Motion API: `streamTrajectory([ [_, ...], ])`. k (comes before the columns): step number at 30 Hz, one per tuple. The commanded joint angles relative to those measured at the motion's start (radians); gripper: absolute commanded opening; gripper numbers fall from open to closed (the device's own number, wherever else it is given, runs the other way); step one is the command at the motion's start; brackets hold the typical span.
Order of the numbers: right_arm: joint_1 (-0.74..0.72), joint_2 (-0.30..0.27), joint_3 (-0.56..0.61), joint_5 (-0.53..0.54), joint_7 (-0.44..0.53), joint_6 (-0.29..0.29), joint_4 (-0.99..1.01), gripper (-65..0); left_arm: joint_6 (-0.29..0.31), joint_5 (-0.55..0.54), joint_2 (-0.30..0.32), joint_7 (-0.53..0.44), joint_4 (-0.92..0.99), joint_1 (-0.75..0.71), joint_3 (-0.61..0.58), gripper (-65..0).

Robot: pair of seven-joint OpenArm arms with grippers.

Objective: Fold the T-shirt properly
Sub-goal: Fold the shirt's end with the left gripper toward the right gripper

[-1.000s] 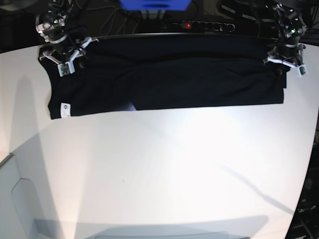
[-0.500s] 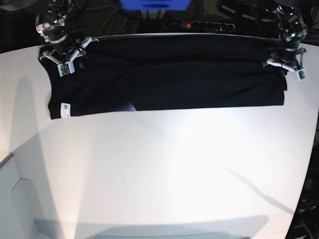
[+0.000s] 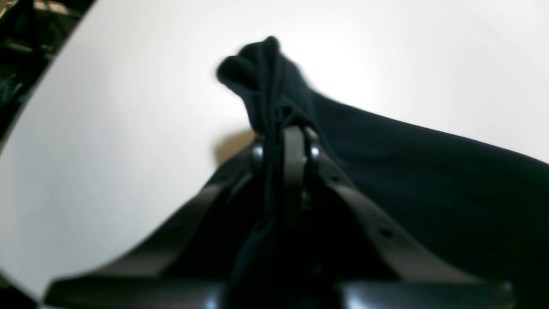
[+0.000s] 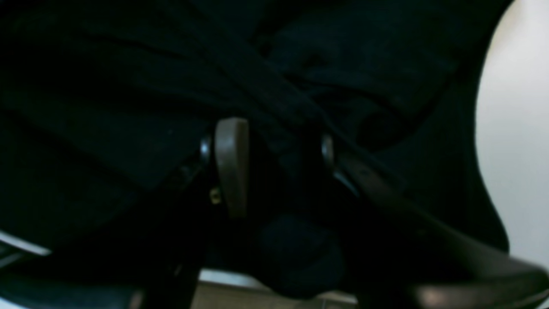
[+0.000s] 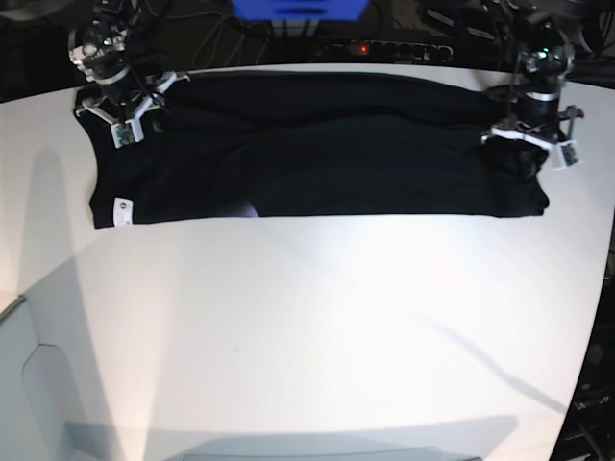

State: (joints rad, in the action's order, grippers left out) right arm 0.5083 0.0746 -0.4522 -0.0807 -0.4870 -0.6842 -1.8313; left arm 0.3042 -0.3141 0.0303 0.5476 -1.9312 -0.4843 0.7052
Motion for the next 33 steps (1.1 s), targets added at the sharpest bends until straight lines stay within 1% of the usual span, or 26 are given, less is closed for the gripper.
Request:
streamTrajectory([
  [1,0.005,-0.005,-0.004,-0.003,-0.003,-0.014,-0.011,-42.7,0.006,-0.010,0.003,-0.027,-0.029,-0.017,-0.026,-65.0],
  [8,0.005,-0.003,-0.004,-0.003,-0.003,-0.014,-0.011,-42.7,-0.010,-0.010,-0.005,-0.036,-0.038,-0.070,-0.284,-65.0],
  [13,0.005,-0.003,-0.004,-0.003,-0.003,-0.014,-0.011,-42.7,-0.121,-0.010,0.001,-0.037,-0.038,-0.089,-0.471,-65.0],
  [18,0.005,0.003,-0.004,-0.003,-0.003,-0.014,-0.011,-42.7,-0.185,-0.010,0.004,-0.037,-0.038,-0.081,-0.618,-65.0],
  [20,0.005,0.009,-0.004,-0.003,-0.003,-0.014,-0.011,-42.7,-0.222,-0.010,0.004,-0.037,-0.037,-0.081,-0.672,-65.0],
  [22,0.005,0.009,-0.004,-0.003,-0.003,-0.014,-0.011,-42.7,-0.282,-0.010,-0.005,-0.039,-0.037,-0.080,-0.709,-65.0],
  [24,0.005,0.011,-0.004,-0.003,-0.003,-0.014,-0.011,-42.7,-0.357,-0.015,-0.019,-0.039,-0.038,-0.080,-0.747,-65.0],
  [27,0.005,0.011,-0.004,-0.003,-0.003,-0.014,-0.011,-42.7,-0.431,-0.017,-0.030,-0.039,-0.032,-0.063,-0.801,-65.0],
  [29,0.005,0.011,-0.004,-0.003,-0.003,-0.014,-0.011,-42.7,-0.460,-0.017,-0.030,-0.039,-0.030,-0.055,-0.841,-65.0],
  [33,0.005,0.011,-0.004,-0.003,-0.003,-0.014,-0.011,-42.7,-0.468,-0.015,-0.023,-0.039,-0.034,-0.037,-0.899,-65.0],
])
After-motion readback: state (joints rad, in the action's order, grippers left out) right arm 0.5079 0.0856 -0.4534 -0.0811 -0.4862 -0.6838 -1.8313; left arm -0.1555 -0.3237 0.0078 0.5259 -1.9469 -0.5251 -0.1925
